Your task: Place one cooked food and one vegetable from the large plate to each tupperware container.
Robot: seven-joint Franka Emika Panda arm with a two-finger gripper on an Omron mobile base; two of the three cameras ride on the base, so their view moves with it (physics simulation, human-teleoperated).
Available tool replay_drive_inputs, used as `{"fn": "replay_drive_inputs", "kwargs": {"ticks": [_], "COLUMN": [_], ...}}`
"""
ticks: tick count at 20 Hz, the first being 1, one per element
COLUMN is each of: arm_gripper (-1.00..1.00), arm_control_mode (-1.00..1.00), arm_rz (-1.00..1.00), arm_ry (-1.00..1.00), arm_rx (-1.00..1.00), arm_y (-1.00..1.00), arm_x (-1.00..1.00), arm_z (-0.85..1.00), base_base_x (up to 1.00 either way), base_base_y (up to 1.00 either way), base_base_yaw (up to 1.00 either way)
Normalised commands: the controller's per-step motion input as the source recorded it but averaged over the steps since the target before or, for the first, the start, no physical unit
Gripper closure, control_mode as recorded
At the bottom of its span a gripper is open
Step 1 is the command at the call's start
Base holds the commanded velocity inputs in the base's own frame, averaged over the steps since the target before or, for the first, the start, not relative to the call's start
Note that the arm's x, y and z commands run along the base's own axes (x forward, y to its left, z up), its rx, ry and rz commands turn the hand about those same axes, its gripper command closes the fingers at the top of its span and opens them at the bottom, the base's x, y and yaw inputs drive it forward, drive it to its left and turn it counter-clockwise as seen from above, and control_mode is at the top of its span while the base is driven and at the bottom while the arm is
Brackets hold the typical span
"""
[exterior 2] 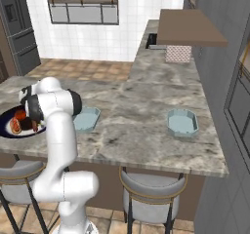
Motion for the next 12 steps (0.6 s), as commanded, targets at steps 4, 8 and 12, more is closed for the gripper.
{"fn": "replay_drive_inputs", "kwargs": {"ticks": [4,8,12], "arm_gripper": [1.00,1.00,1.00], "arm_control_mode": [-1.00,-1.00,-1.00], "arm_rz": [-0.10,-0.09,-0.08], "arm_ry": [0.00,0.00,0.00], "arm_rx": [0.00,0.00,0.00], "arm_y": [0.04,0.00,0.00], "arm_x": [-0.06,-0.09,-0.12], "arm_z": [-0.63,-0.84,-0.68], "base_base_x": [0.00,0.00,0.00], "base_base_y": [0.00,0.00,0.00], "base_base_yaw": [0.00,0.00,0.00]}}
